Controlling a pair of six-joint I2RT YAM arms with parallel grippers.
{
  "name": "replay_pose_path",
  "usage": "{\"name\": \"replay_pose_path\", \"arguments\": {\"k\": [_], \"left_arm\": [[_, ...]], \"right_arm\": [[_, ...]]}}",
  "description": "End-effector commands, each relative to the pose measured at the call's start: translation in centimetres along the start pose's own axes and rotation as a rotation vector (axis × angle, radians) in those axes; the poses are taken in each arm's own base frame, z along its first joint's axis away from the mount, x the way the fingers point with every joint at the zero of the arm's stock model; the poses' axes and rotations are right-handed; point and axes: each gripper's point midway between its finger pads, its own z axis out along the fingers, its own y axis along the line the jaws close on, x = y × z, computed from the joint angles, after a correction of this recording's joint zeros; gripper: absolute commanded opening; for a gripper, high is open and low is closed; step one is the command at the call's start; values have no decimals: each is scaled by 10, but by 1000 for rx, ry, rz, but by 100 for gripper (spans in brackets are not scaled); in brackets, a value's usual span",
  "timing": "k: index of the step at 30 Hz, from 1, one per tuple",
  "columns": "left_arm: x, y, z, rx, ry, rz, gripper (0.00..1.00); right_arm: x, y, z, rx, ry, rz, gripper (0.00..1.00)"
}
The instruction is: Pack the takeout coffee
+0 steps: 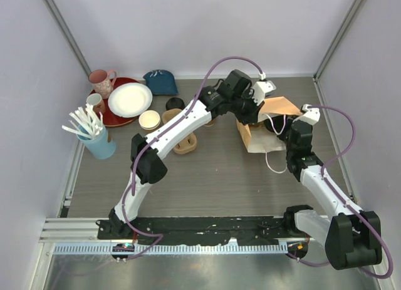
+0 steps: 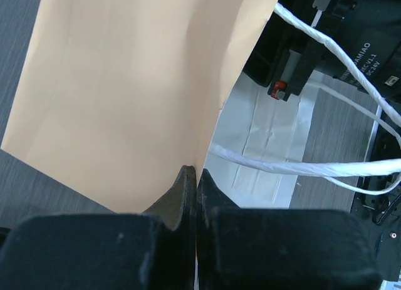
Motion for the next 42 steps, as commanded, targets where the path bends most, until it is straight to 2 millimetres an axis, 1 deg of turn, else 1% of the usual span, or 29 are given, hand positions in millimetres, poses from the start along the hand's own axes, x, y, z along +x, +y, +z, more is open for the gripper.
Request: {"name": "replay_pose_path", "arguments": {"k": [1,3,5,6,8,9,10,14,15,20,21,22,24,25,26,27,28,29,30,32,36,38,39,42], "left_arm": [[-15,-24,-23,73,-35,14,0],[-15,-26,-24,80,-35,9,0],[-18,-29,-25,90,-44,-1,0],[-20,-30,-26,94,-49,-3,0],[-23,-32,-27,102,-57,-18,0],[-24,-33,-28,107,-63,-23,0],[-26,-33,-29,106,-67,-24,0],[-28,-35,-29,109,-73,-44,0],[-30,-35,-30,110,-80,-41,0],[-41,-36,-29,113,-111,-62,0],[-44,-35,-29,113,-122,-61,0],[-47,-35,-30,108,-130,-61,0],[-51,-34,-30,107,-143,-72,0],[-53,-35,-29,110,-149,-73,0],[-54,-37,-30,124,-151,-79,0],[-54,-37,-29,128,-151,-88,0],[-54,-39,-26,135,-153,-100,0],[-55,-38,-27,135,-157,-104,0],[-54,-37,-24,132,-155,-108,0],[-54,-33,-21,115,-158,-118,0],[-53,-27,-19,78,-155,-127,0],[-51,-27,-19,84,-151,-120,0],[-51,-31,-20,107,-150,-116,0],[-49,-31,-17,112,-146,-108,0]], "right_arm": [[-33,4,6,16,-148,142,1],[-33,-6,7,57,-164,179,1],[-35,-9,7,68,-183,213,1],[-32,-14,8,83,-187,227,1],[-40,-11,8,53,-235,289,1],[-35,-14,8,49,-244,308,1],[-44,-10,8,24,-289,349,1],[-44,-6,13,11,-278,361,1],[-47,-4,15,10,-277,361,1],[-33,-1,23,11,-222,377,1],[-29,-2,25,22,-203,376,1],[-19,-5,27,46,-167,368,1],[-13,-7,27,54,-151,370,1],[-15,-5,29,38,-166,381,1],[-10,-2,29,18,-154,383,1],[-8,-1,33,10,-146,389,1],[1,-1,37,17,-115,385,1],[3,1,41,13,-101,386,1],[7,3,43,8,-86,387,1],[16,0,44,25,-70,417,1],[24,-14,41,102,-59,422,1],[25,-16,41,108,-58,411,1],[27,-17,41,112,-51,412,1],[32,-13,44,94,-28,412,1]]}}
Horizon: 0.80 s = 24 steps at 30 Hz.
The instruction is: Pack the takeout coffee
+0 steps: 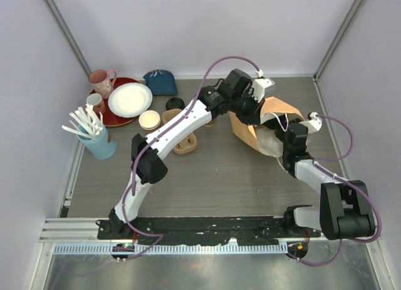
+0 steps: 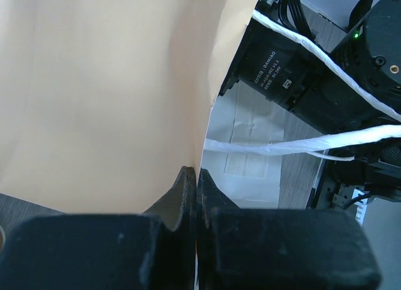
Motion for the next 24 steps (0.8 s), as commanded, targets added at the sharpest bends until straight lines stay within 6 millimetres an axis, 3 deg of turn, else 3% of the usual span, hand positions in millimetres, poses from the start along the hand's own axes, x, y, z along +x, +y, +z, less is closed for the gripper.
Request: {"name": "replay_pose_path", "arguments": {"k": [1,5,9,15,18,24], "left_arm": [[-39,-22,-15,74,-123,67,0],[-40,-14,-11,75,-132,76,0],[-48,-13,-11,87,-159,93,0],[-47,-18,-11,127,-160,85,0],[-48,-19,-11,136,-161,63,0],[-52,-20,-12,140,-174,65,0]], "right_arm": [[3,2,3,7,28,22,1],[16,8,5,21,128,45,1],[27,-5,5,74,160,71,1],[24,-10,21,95,152,148,2],[22,-6,27,103,147,185,10],[27,-5,31,117,175,196,8]]}}
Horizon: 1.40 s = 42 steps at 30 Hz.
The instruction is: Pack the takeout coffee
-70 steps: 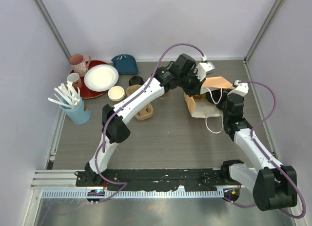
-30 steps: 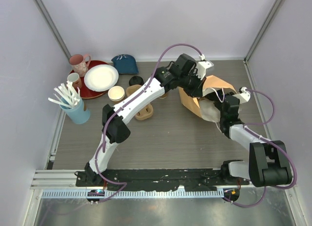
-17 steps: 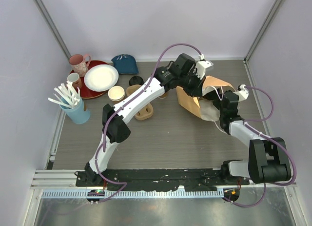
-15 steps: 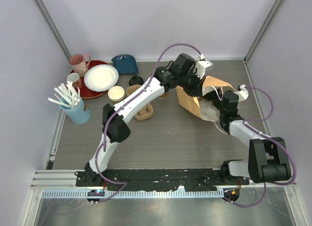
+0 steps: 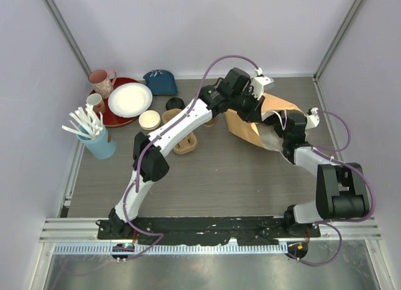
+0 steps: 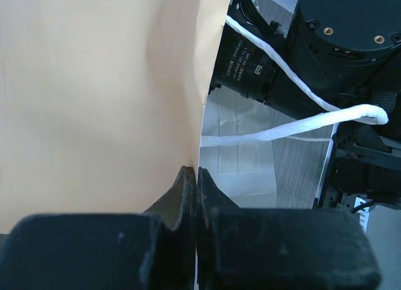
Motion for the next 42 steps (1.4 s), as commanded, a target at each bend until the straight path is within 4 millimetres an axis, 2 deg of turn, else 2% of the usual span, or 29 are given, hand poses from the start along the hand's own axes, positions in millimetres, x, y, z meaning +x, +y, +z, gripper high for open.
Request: {"name": "replay_pose_path", "arguments": {"k": [1,2,5,6,9,10,12,15,16,19,26,29,32,38,42], "left_arm": [[-48,-30,-21,99,-140,70,0],[-49,-27,-21,95,-141,70,0],[-49,-21,-22,86,-144,56,0],[-50,-21,-23,87,-147,54,0],[-52,-14,-27,80,-153,39,0],[-52,-13,-28,81,-152,36,0],[-54,-10,-31,76,-158,32,0],[-53,-9,-33,74,-157,28,0],[-52,-8,-32,75,-153,26,0],[-52,-4,-33,64,-152,18,0],[-46,10,-35,-12,-130,-26,0],[-41,13,-34,-30,-116,-52,0],[-42,10,-35,-16,-116,-64,0],[-40,3,-35,25,-109,-65,0],[-37,-2,-34,55,-98,-69,0]], "right_arm": [[10,-14,4,69,47,22,8],[10,-16,3,71,46,19,9],[14,-22,0,83,58,-12,21],[11,-21,-2,81,54,-23,29],[-2,-16,-10,77,27,-65,40],[-6,-14,-13,75,16,-78,41],[-15,-14,-18,85,-12,-115,42],[-32,-4,-27,75,-48,-152,44],[-40,4,-30,56,-63,-175,45],[-47,14,-36,36,-60,-227,46],[-65,18,-53,58,-90,-283,48],[-67,15,-60,74,-78,-322,49],[-69,20,-65,44,-79,-359,49],[-50,27,-54,-21,-2,-385,49],[-54,39,-51,-65,-21,-382,49]]}}
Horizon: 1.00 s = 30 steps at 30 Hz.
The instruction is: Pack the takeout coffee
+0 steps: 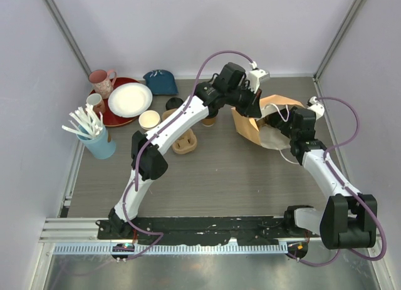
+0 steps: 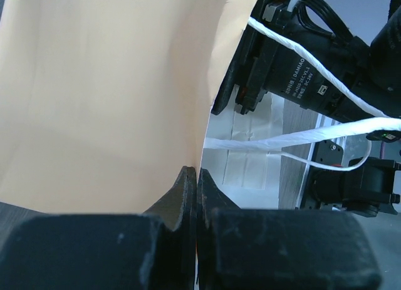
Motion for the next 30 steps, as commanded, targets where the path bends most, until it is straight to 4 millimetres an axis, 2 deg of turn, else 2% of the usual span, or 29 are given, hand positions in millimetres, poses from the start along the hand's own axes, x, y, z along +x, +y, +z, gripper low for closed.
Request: {"name": "replay_pose_path", "arguments": {"k": [1,6,10,11,14,17,24,26,30], "left_arm": [[-19,-14,-20,40,-38,13,0],[-18,-18,-19,64,-36,14,0],[-25,-11,-21,25,-57,5,0],[-28,-8,-23,13,-68,-14,0],[-34,2,-25,-30,-87,-45,0],[-32,5,-25,-46,-82,-58,0],[-33,-5,-29,-13,-78,-106,0],[-34,-5,-29,-14,-81,-96,0],[-32,-3,-29,-7,-72,-37,0]], "right_arm": [[-33,25,-2,-95,-88,-17,49],[-39,31,-1,-116,-101,-32,49],[-44,29,-6,-92,-94,-43,49],[-40,24,-8,-73,-76,-59,49],[-46,21,-20,-60,-80,-84,49],[-48,23,-32,-80,-71,-111,49],[-59,46,-61,-211,-62,-188,49],[-59,50,-67,-243,-54,-213,49],[-53,72,-86,-392,-17,-263,49]]}}
